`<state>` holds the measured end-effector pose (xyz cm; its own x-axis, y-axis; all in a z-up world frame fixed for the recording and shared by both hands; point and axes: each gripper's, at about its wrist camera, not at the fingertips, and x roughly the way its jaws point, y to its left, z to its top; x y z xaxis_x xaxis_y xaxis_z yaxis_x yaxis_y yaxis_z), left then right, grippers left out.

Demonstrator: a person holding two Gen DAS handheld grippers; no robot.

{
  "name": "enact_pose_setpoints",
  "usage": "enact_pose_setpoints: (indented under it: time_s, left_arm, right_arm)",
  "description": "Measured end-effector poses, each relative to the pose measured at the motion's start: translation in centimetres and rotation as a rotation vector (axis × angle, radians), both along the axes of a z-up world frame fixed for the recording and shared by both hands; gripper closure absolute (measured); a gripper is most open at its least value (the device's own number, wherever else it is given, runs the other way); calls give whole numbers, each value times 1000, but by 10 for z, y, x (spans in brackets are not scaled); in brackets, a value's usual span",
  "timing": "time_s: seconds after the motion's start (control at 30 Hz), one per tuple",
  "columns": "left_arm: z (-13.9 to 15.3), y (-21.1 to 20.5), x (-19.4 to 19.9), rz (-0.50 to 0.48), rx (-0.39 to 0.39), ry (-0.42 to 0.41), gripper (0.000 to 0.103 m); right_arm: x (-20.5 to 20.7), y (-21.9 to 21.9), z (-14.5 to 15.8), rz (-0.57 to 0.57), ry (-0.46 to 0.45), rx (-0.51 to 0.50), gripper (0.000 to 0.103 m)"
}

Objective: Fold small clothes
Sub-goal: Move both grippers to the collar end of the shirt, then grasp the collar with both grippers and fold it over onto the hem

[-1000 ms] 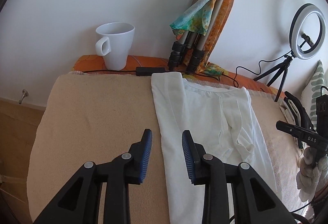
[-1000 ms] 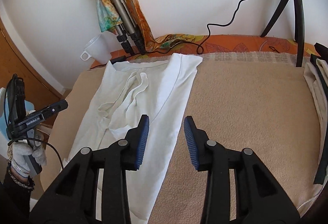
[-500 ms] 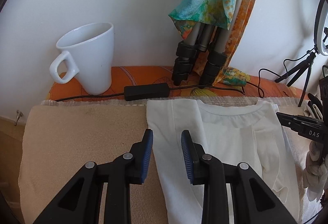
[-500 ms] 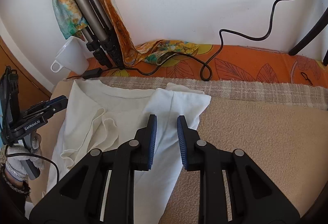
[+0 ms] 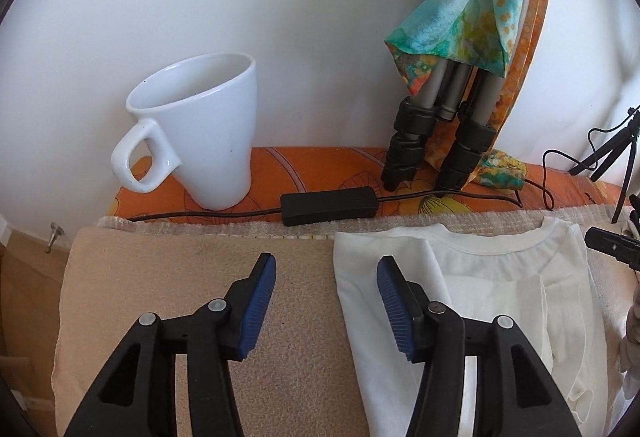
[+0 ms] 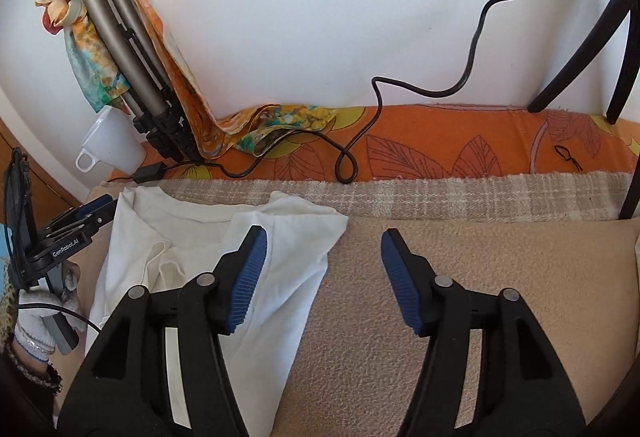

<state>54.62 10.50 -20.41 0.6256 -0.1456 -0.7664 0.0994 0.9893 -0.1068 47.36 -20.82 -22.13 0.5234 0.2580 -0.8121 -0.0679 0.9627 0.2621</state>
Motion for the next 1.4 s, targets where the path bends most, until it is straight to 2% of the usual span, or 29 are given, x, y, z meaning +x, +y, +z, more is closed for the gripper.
enact_pose_setpoints:
  time_s: [0.17,0.23,0.27,0.3,0.33,0.37,0.4,0.47,0.8,0.93,1.13,1.4]
  left_arm:
    - [-8,-3,10,-31,-43,47,49]
    - [-8,-9,12,-55,-47,52,53]
    - [-8,-12,13,-56,-41,51,60]
    - [-8,-15,13,-65,-47,51,74]
    - [-8,-18,13,-76,-58,56,81]
    - [-7,-22,12,-82,-59,53,91]
    - [-5,-25,10,-89,-53,48,97]
    - [1,-29,6,-89,-53,33,99]
    - [59,-12,-48,-109,-117,-52,100]
    - [79,-20,-75,-126,-114,-75,100]
    - [106,-20,-130,-139,-87,-112,100]
    - [122,-16,-210,-141,-76,-138,100]
  right_arm:
    - [8,-2,-9,30,33,41,39]
    - [12,5,-10,55,34,36,44]
    - [13,8,-10,68,37,31,49]
    - [14,11,-10,77,38,22,55]
    - [15,15,-10,88,38,19,60]
    - [16,18,-11,98,41,19,70]
    - [16,20,-11,103,43,25,81]
    - [15,22,-9,105,44,49,94]
    - [-19,22,44,95,-43,93,96]
    - [-42,23,70,103,-66,99,97]
    - [-92,32,108,128,-102,92,97]
    - [-173,46,141,153,-139,60,98]
